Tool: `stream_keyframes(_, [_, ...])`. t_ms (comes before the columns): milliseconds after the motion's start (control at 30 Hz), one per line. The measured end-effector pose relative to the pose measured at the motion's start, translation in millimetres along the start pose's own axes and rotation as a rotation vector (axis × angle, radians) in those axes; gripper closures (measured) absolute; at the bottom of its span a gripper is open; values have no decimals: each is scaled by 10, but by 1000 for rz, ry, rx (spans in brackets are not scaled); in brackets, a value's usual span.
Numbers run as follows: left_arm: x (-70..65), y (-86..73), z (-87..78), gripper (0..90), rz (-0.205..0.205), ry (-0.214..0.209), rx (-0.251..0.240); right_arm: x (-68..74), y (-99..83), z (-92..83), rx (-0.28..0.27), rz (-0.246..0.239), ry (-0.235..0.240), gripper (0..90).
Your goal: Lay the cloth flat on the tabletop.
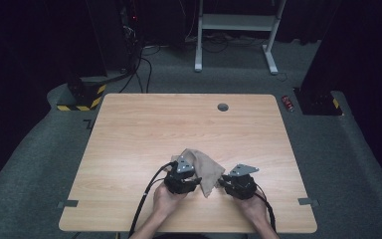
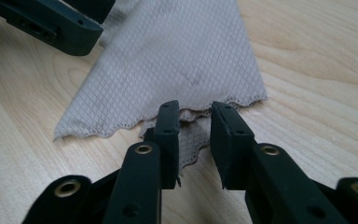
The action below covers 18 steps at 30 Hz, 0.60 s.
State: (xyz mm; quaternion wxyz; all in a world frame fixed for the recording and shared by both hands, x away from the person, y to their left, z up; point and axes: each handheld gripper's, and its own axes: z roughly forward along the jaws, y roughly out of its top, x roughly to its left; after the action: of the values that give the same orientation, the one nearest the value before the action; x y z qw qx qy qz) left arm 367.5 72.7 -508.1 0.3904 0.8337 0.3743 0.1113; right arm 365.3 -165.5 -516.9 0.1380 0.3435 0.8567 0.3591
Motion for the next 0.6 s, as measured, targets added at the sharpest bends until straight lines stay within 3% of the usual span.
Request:
stream_keyframes(233, [-71,45,134,722,41,44,42,15,-2,9,5,-42,-27,865])
stream_keyframes(333, [-74,59,163,867,46,39,47,24,0,8,9,-47,-32,889])
stream_keyframes(467, [-49,80,119,898,52,26,39,13,1,5,9,-48,-41,896])
stream_keyframes(600, [25,98,-6,900,46,37,19,-46,-3,-43,-3,-26,-65,897])
